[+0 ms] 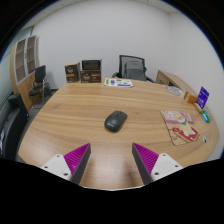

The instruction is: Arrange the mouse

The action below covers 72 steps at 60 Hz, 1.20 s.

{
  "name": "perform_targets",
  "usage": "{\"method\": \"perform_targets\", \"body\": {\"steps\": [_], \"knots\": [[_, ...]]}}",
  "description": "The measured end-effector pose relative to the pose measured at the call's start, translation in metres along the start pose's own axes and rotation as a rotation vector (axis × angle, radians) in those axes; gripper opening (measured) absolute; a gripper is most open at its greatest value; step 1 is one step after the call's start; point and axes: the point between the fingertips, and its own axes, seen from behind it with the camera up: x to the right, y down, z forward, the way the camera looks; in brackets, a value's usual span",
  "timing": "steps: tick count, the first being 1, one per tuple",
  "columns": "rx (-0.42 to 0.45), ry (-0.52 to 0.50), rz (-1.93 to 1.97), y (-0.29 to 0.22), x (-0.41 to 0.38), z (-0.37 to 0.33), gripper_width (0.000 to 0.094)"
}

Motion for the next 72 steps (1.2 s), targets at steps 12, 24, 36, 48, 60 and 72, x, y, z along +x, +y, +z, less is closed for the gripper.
{"method": "perform_targets", "body": {"steps": [12, 24, 36, 48, 60, 72], "knots": [[-0.010, 0.016, -0.009, -0.011, 0.003, 0.056, 0.0866], [-0.026, -0.008, 0.001, -0.024, -0.002, 0.099, 0.0866], [-0.039, -0.022, 0.003, -0.040, -0.004, 0.131, 0.0871], [-0.039, -0.033, 0.009, -0.055, -0.010, 0.149, 0.0867], [-0.041, -0.039, 0.005, -0.066, -0.018, 0.159, 0.0852], [-0.045, -0.021, 0.018, -0.067, -0.015, 0.163, 0.0726]]}}
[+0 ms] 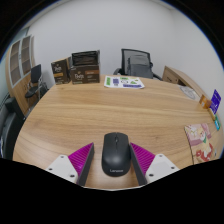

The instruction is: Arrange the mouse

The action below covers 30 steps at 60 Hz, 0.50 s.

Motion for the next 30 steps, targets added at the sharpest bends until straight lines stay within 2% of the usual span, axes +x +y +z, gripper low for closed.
{"method": "perform_targets", "body": {"steps": [2, 4, 5, 16, 23, 30], "knots": [[0.002, 0.006, 0.001, -0.0006, 0.0015, 0.0006, 0.0659], [0.006, 0.020, 0.003, -0.0011, 0.0053, 0.0014, 0.0529], [0.008, 0.022, 0.008, -0.0009, 0.0055, 0.0015, 0.0497], [-0.016, 0.036, 0.028, 0.0016, 0.0078, 0.0007, 0.0416], [-0.007, 0.055, 0.042, 0.0004, 0.0081, -0.0010, 0.0323], [-0.027, 0.039, 0.032, 0.0026, 0.0043, -0.0059, 0.0303]]}}
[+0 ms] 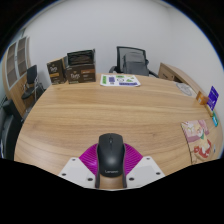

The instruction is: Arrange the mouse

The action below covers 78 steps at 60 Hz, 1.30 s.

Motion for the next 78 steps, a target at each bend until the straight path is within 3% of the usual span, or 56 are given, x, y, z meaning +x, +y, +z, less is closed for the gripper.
{"method": "perform_targets", "body": {"steps": [6, 13, 21, 28, 43, 65, 75, 77, 78], "knots": [[0.026, 0.014, -0.011, -0.023, 0.011, -0.026, 0.0304], [0.114, -0.002, -0.004, -0.082, 0.035, -0.073, 0.0303], [0.224, 0.049, 0.024, -0.147, 0.110, -0.111, 0.0304], [0.253, 0.129, 0.037, -0.168, 0.197, -0.121, 0.0304], [0.173, 0.243, 0.059, -0.100, 0.349, -0.085, 0.0303], [0.005, 0.196, 0.150, 0.025, 0.388, -0.008, 0.0310], [0.011, 0.184, 0.155, 0.029, 0.387, -0.004, 0.0501], [0.005, 0.196, 0.154, 0.028, 0.390, -0.007, 0.0647], [0.005, 0.205, 0.153, 0.028, 0.392, -0.009, 0.0775]]}}
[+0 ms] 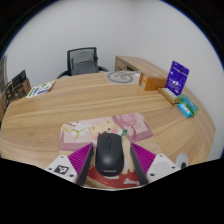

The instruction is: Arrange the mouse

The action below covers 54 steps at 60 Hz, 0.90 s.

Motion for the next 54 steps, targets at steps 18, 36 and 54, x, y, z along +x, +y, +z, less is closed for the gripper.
{"method": "perform_targets", "body": {"steps": [18, 36, 54], "knots": [[0.064, -0.027, -0.006, -0.050, -0.007, -0.152, 0.0867], [0.115, -0.033, -0.012, -0.024, -0.005, -0.353, 0.0866], [0.120, -0.033, 0.001, 0.034, 0.017, -0.420, 0.0867]]}}
